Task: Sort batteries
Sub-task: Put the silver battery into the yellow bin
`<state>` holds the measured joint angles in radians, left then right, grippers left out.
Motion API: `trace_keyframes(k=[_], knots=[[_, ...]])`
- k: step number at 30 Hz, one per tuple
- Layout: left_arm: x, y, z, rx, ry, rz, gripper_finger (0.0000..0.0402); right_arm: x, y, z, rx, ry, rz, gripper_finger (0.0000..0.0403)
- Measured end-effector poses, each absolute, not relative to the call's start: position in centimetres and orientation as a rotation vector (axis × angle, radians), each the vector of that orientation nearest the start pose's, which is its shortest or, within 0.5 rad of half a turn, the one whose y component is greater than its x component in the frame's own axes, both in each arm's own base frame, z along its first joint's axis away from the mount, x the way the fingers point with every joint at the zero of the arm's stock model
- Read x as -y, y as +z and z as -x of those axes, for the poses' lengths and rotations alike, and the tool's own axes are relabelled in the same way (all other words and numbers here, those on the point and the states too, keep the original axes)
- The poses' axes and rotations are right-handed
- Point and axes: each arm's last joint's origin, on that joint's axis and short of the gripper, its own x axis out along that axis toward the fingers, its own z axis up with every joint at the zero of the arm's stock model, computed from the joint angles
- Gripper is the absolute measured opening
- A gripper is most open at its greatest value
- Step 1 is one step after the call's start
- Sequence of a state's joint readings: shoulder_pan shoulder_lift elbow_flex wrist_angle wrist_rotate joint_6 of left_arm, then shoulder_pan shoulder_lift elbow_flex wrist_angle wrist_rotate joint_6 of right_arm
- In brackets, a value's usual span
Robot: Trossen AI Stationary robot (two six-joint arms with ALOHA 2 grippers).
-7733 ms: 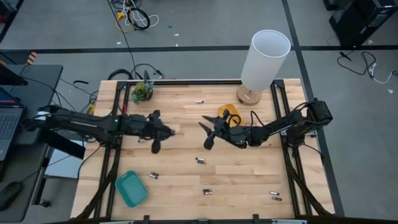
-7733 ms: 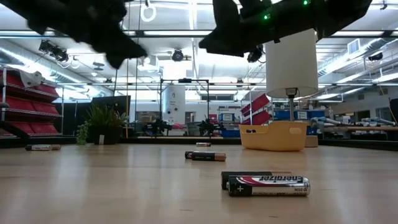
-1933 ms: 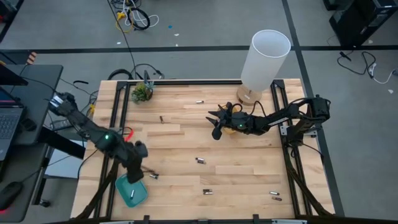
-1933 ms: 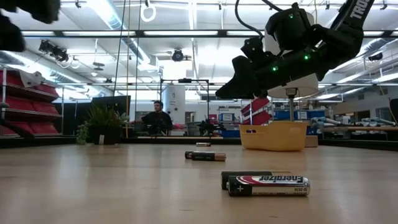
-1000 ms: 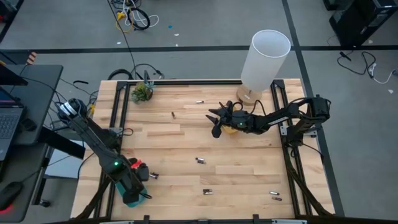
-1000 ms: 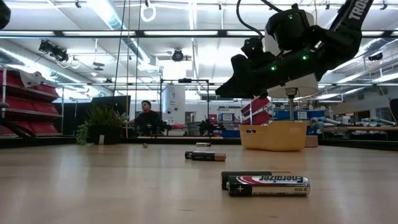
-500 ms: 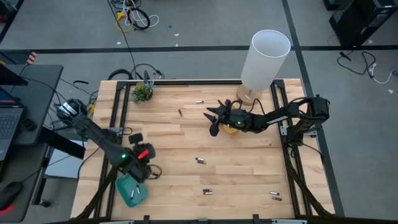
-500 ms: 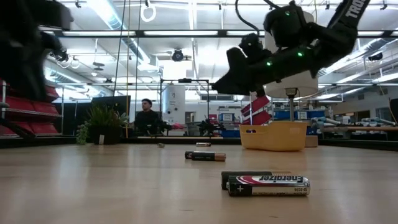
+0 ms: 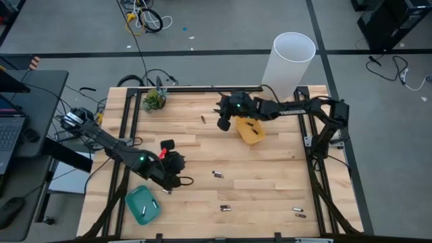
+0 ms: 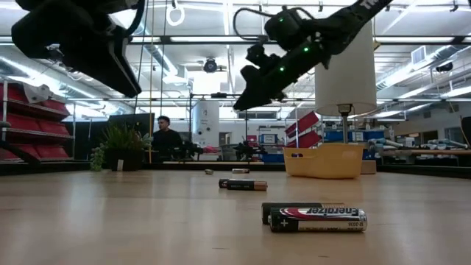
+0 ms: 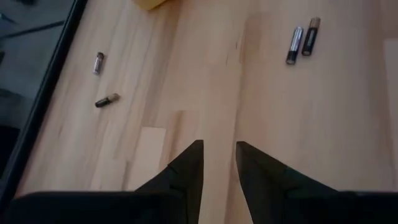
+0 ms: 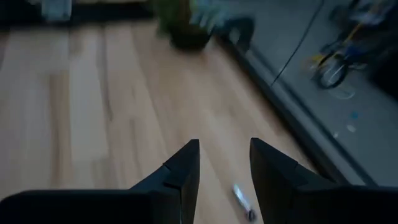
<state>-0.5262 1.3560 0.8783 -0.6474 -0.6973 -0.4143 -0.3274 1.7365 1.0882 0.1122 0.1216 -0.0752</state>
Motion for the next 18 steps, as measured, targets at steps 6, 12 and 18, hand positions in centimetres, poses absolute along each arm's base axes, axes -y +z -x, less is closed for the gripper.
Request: trace_keyframes(k=[6, 12, 18], knots=[[9.8, 22.8, -22.4, -0.851, 0.341, -0.271, 0.0111, 15.2, 18.5, -38.0, -0.790, -0.310, 0.040, 0.0121], [9.3, 23.2, -21.6, -0.843, 0.342, -0.253, 0.0111, 17.2, 16.2, -39.6, -0.918, -0.248, 0.078, 0.0117], [7.6, 21.8, -19.3, -0.812, 0.368, -0.182, 0.0111, 19.4, 15.7, -39.8, -0.984, -0.199, 0.133, 0.0112]])
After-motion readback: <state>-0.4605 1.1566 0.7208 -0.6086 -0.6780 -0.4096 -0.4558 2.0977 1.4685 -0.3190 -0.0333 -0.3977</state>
